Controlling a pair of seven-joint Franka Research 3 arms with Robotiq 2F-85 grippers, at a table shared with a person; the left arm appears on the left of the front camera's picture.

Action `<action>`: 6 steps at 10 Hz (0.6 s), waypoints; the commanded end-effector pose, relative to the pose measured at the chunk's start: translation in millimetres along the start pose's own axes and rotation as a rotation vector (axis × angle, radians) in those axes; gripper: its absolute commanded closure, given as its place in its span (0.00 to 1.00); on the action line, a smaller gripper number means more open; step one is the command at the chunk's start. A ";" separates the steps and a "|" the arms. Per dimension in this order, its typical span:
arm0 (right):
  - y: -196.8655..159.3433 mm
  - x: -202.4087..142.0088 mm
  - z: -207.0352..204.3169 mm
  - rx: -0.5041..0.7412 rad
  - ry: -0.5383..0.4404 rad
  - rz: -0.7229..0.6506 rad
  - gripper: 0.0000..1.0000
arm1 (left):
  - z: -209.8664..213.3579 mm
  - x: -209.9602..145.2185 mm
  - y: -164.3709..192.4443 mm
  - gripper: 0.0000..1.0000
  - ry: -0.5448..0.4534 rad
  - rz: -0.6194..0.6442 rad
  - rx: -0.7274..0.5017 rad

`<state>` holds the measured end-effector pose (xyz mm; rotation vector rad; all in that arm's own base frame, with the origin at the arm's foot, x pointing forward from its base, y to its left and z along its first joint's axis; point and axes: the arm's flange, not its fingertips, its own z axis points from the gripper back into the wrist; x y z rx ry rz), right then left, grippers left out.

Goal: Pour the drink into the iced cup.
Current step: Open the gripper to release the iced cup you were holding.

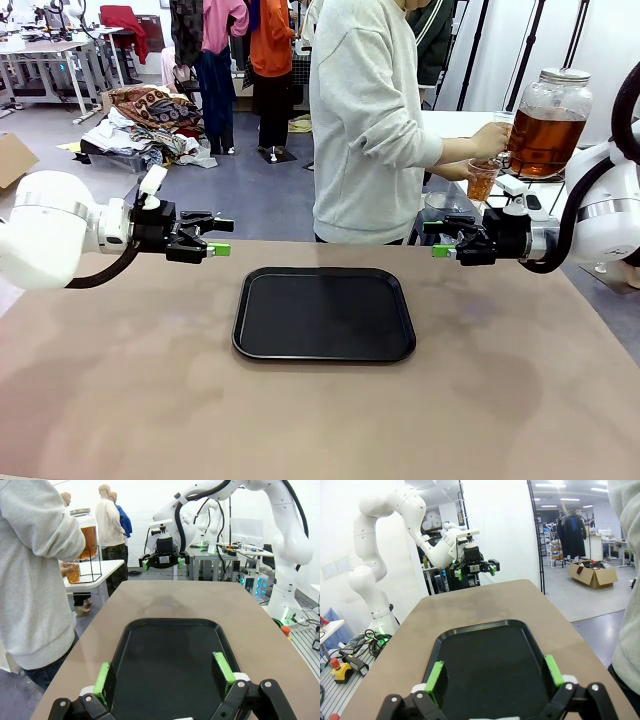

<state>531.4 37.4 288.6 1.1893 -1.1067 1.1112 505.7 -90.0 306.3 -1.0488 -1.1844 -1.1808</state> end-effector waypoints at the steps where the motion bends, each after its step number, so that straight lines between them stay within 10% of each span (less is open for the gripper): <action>1: -0.9 2.9 -1.7 0.002 0.003 -0.001 0.00 | 0.2 1.9 1.8 0.00 0.008 0.001 -0.008; 6: -0.9 2.9 -1.7 0.002 0.003 -0.001 0.00 | 0.2 1.9 1.8 0.00 0.008 0.001 -0.008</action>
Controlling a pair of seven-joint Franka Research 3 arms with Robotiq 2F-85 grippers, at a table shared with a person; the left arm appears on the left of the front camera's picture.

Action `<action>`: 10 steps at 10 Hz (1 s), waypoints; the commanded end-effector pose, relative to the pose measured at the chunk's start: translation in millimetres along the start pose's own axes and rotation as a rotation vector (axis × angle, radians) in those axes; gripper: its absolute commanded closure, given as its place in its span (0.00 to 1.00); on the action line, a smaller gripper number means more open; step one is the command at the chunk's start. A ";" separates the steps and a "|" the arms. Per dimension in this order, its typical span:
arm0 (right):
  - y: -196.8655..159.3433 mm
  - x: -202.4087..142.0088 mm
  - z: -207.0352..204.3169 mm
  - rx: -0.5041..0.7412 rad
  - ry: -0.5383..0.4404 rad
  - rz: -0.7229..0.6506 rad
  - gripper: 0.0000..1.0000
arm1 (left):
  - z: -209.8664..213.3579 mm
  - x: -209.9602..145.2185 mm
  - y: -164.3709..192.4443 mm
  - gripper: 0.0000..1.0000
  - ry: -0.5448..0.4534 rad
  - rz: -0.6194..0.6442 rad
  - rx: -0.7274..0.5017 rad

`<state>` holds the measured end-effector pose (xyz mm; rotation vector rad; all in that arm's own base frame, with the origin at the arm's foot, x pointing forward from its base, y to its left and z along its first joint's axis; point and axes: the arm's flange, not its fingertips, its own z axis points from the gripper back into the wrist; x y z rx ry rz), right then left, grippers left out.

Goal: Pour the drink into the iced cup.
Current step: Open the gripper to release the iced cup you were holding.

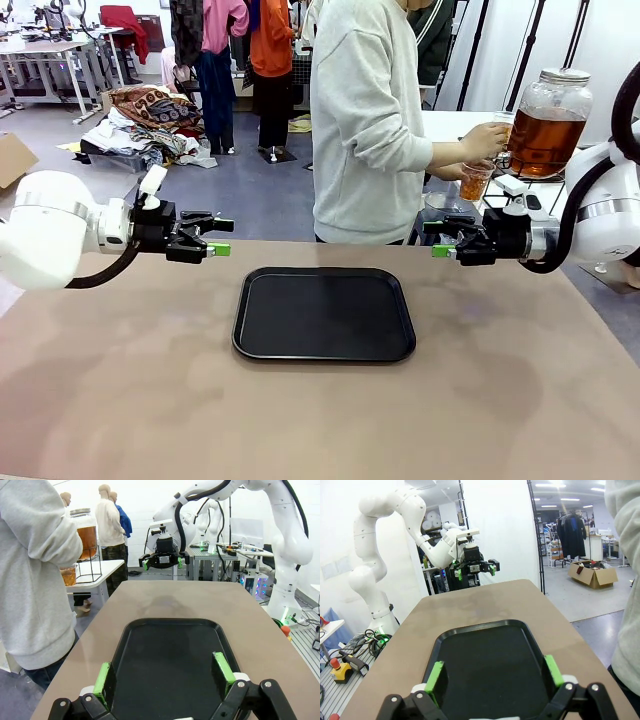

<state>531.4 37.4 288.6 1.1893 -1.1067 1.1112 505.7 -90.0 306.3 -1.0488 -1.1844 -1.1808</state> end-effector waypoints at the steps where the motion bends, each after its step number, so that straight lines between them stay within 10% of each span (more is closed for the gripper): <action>1: -0.9 2.9 -1.7 0.002 0.003 -0.001 0.00 | 0.2 1.9 1.8 0.00 0.008 0.000 -0.008; 10: -0.9 2.9 -1.7 0.002 0.003 -0.001 0.00 | 0.2 1.9 1.8 0.00 0.008 0.000 -0.008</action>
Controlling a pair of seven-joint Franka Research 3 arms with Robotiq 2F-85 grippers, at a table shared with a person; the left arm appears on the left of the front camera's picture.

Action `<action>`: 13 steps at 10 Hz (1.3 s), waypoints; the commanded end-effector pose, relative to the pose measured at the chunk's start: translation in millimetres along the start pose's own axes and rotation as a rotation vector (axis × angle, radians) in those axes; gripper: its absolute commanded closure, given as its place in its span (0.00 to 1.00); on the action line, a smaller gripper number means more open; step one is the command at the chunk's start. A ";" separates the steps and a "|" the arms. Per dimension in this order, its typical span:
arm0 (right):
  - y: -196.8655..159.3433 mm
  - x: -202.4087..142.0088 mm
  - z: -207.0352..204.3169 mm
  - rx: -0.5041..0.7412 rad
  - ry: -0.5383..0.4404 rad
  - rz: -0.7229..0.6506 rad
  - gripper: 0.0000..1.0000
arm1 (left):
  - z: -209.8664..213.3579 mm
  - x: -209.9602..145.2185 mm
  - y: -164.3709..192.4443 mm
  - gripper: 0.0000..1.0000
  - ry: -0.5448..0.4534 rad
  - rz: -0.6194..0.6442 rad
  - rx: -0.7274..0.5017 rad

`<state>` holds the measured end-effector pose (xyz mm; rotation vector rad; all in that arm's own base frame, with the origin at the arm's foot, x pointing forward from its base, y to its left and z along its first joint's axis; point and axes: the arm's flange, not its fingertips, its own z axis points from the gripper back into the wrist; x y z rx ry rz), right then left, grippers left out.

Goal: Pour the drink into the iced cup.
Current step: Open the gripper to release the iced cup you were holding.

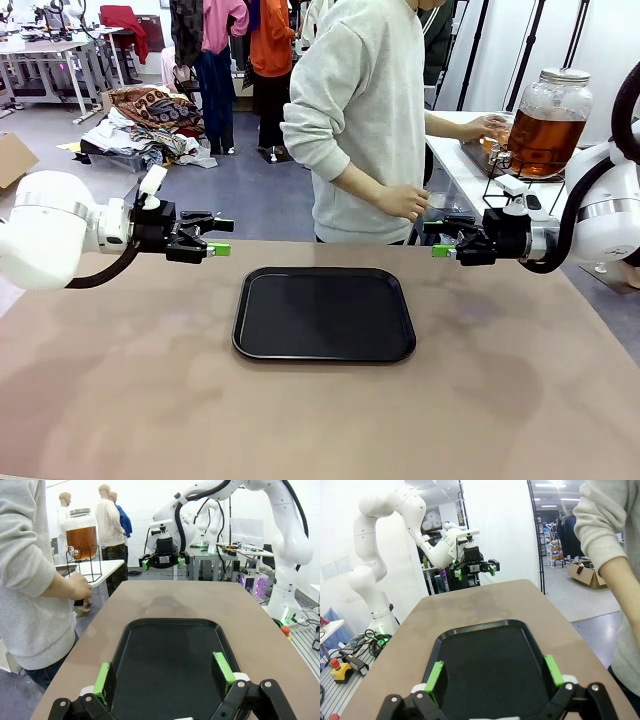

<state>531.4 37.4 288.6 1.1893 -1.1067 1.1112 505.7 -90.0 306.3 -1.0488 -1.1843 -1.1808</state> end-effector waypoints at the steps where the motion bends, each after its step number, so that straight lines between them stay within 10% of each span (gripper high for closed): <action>1: -0.9 2.9 -1.7 0.002 0.003 -0.001 0.00 | 0.2 1.9 1.8 0.00 0.008 0.000 -0.008; 13: -0.9 2.9 -1.7 0.002 0.003 -0.001 0.00 | 0.2 1.9 1.8 0.00 0.008 0.000 -0.008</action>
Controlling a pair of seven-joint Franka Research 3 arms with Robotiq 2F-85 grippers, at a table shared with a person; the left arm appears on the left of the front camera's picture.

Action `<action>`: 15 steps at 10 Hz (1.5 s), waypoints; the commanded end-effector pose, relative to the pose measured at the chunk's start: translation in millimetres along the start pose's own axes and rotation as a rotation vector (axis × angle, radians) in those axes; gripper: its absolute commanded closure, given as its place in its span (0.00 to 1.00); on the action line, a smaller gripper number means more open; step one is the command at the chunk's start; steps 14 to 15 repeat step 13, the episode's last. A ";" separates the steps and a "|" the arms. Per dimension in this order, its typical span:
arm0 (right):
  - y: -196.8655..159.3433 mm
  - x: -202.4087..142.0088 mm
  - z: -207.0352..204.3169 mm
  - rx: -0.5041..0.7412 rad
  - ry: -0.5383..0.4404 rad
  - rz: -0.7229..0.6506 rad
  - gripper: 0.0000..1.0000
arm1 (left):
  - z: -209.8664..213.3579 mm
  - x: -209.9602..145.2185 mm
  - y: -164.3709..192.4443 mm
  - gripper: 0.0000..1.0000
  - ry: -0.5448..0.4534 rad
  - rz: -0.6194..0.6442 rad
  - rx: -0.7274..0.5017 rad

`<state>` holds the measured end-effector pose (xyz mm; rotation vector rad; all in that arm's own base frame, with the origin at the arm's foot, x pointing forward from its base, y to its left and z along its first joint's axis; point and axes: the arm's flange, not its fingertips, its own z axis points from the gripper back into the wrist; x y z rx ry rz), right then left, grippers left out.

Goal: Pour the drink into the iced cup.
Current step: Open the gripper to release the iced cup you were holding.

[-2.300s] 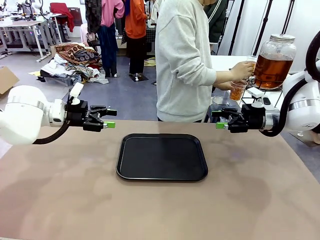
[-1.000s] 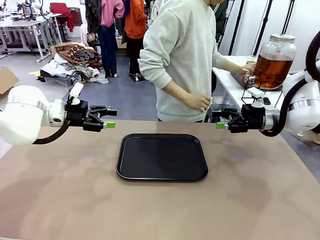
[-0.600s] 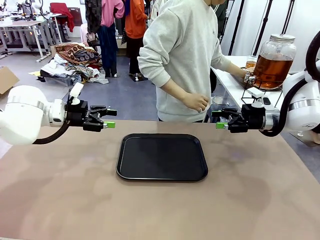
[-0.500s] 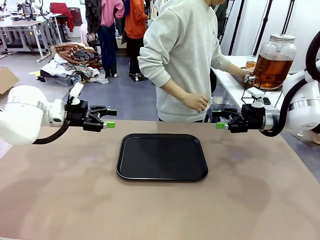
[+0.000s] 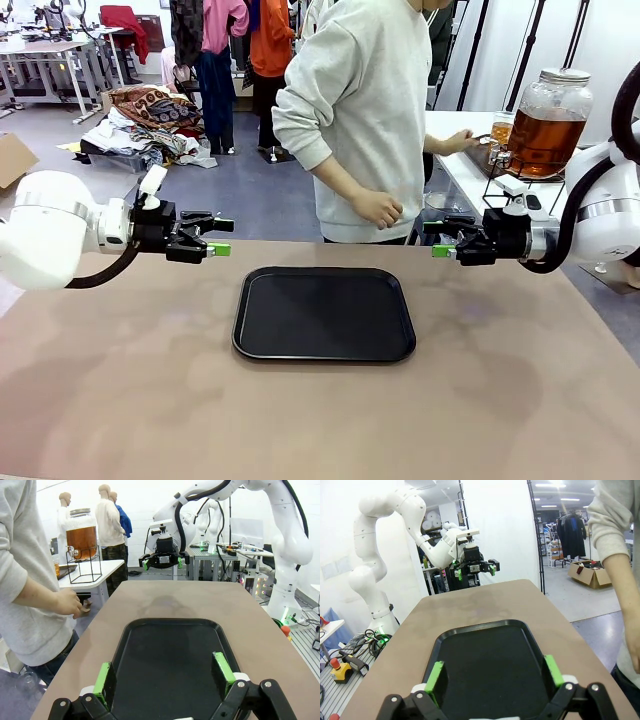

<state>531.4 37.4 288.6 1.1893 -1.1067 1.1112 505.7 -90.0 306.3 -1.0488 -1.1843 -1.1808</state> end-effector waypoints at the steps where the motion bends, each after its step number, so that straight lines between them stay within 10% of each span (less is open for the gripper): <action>1: -0.9 2.9 -1.7 0.002 0.003 -0.001 0.00 | 0.2 1.9 1.8 0.00 0.008 0.000 -0.008; 15: -0.9 2.9 -1.7 0.002 0.003 -0.001 0.00 | 0.2 1.9 1.8 0.00 0.008 0.000 -0.008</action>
